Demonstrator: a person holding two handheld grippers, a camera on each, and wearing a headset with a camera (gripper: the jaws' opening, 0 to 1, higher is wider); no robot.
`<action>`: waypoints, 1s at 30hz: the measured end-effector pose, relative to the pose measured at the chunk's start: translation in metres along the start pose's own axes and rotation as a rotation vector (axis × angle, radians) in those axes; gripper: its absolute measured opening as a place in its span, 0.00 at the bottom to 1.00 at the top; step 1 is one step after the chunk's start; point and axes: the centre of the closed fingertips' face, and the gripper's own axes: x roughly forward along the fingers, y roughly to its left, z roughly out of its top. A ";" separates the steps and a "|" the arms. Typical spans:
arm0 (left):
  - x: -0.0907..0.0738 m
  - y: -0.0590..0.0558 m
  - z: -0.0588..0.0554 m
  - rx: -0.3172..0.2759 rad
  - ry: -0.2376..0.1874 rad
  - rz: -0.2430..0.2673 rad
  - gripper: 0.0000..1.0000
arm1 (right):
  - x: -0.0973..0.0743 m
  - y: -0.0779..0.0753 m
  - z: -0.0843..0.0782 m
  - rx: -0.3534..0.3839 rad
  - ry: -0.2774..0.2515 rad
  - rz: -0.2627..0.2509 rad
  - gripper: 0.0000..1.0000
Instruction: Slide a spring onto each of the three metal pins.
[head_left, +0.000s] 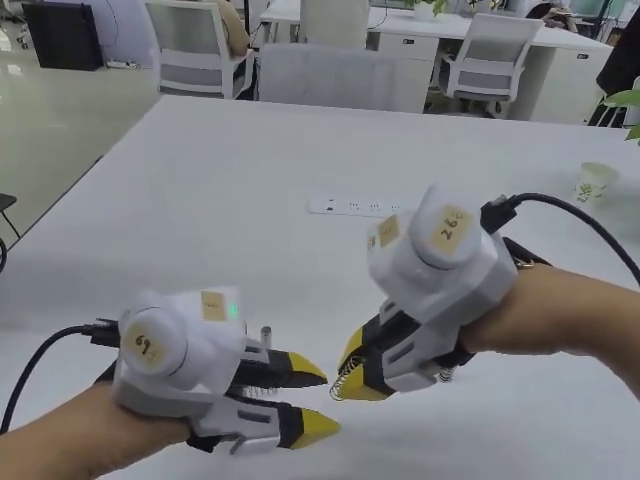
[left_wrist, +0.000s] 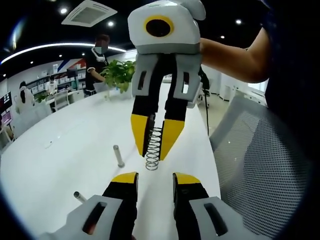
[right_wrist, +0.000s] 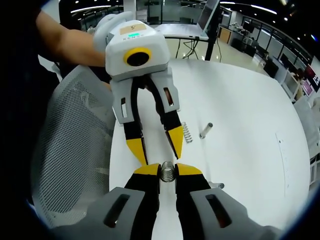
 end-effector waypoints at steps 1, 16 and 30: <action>-0.001 0.001 -0.001 -0.006 0.000 0.003 0.22 | 0.000 -0.001 -0.001 0.002 0.002 -0.002 0.09; -0.026 0.012 -0.016 -0.085 -0.013 0.072 0.34 | -0.004 -0.006 -0.013 0.003 0.033 -0.016 0.09; -0.057 0.025 -0.032 -0.155 -0.042 0.177 0.40 | -0.010 -0.011 -0.024 0.015 0.057 -0.024 0.09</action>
